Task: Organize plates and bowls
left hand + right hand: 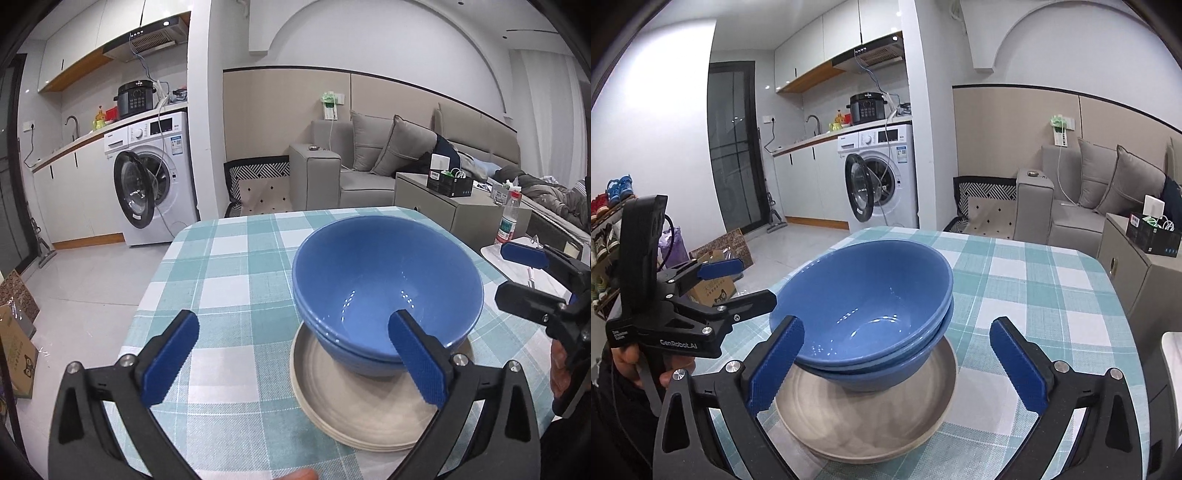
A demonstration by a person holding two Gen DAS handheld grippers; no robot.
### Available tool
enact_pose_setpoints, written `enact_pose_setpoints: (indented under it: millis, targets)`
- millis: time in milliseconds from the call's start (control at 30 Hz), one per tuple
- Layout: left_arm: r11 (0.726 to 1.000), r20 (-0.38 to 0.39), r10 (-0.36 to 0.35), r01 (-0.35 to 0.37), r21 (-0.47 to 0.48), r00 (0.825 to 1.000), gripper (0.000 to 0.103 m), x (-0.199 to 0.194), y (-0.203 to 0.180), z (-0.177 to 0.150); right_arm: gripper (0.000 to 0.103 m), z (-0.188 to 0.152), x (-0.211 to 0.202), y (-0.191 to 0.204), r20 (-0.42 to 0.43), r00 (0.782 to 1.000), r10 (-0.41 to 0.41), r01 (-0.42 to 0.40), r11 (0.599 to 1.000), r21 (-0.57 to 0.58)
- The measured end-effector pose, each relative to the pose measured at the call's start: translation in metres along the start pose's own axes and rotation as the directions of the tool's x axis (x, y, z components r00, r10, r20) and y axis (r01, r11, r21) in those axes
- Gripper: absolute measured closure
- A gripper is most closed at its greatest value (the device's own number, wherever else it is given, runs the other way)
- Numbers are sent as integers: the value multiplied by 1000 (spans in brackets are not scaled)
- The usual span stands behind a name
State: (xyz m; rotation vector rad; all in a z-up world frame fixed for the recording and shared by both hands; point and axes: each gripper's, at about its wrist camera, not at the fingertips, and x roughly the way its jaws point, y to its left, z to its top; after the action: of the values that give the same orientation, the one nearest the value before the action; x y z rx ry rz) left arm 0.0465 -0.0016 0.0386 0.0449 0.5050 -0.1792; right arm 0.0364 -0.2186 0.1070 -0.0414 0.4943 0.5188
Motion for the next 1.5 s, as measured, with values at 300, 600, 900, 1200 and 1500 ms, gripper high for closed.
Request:
enact_pose_setpoints:
  millis: [300,600,900,1200,1500]
  targets:
    - [999,40,-2,3,-36,999,0,-2,6,-20,1,-22,-7,6,41,999,23,-22,1000,-16]
    - [1000,81,5,-4,-7,997,0,-9,3,-35,1,-47,-6,10,37,999,7,-5,999,-38]
    - [999,102,-27,30,-21,994,0,-9,2,-47,1,-60,-13,12,79,997,6,-1,998,-64]
    - [999,133,-34,38,-28,990,0,-9,1,-49,1,-63,-15,15,98,995,13,-4,996,-89]
    - [999,147,-36,41,-32,989,0,-12,2,-49,1,-64,-17,15,99,995,20,-12,997,-81]
